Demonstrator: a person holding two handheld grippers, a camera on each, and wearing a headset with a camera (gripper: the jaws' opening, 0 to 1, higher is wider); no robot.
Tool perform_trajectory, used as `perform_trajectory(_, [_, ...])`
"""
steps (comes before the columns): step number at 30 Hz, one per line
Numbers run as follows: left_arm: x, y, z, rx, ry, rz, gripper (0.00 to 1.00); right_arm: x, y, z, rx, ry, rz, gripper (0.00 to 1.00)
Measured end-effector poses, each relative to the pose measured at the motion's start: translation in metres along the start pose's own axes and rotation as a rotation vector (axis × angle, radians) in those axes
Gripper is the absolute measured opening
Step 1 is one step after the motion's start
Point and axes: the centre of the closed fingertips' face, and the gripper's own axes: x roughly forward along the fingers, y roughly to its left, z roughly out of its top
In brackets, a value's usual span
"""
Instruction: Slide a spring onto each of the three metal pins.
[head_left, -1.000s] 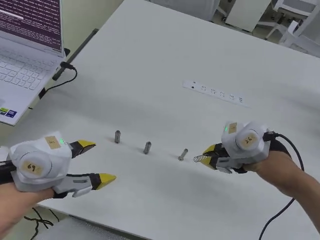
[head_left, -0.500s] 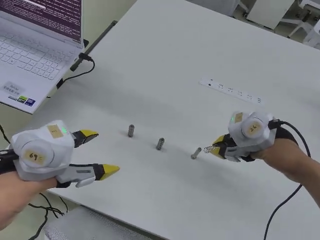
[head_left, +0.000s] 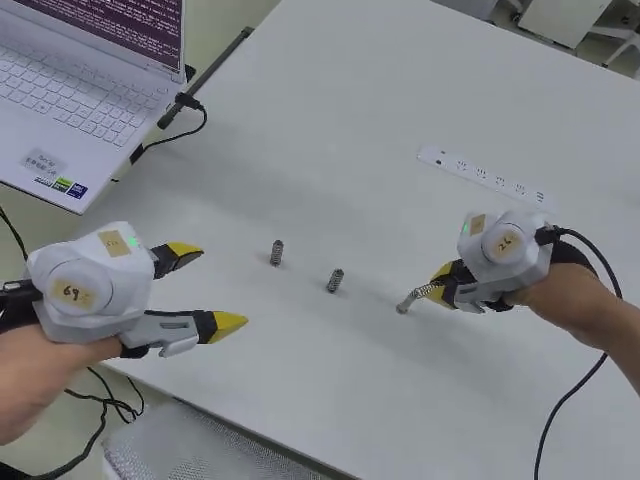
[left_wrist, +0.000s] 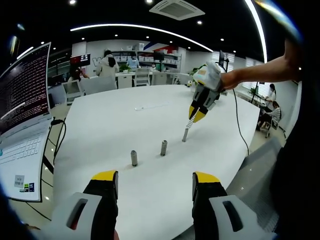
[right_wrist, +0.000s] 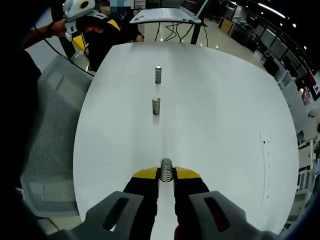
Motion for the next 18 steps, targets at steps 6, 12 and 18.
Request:
perform_trajectory(6, [-0.002,0.004,-0.002,-0.005,0.007,0.006,0.55,0.006,0.000,-0.002,-0.007,0.014,0.009,0.08])
perform_trajectory(12, [-0.002,0.006,0.000,-0.018,0.001,0.008,0.55,0.010,-0.001,-0.002,-0.015,0.025,0.017,0.09])
perform_trajectory(18, [0.001,0.005,0.002,-0.018,-0.001,0.004,0.55,0.016,-0.002,0.002,-0.023,0.025,0.027,0.09])
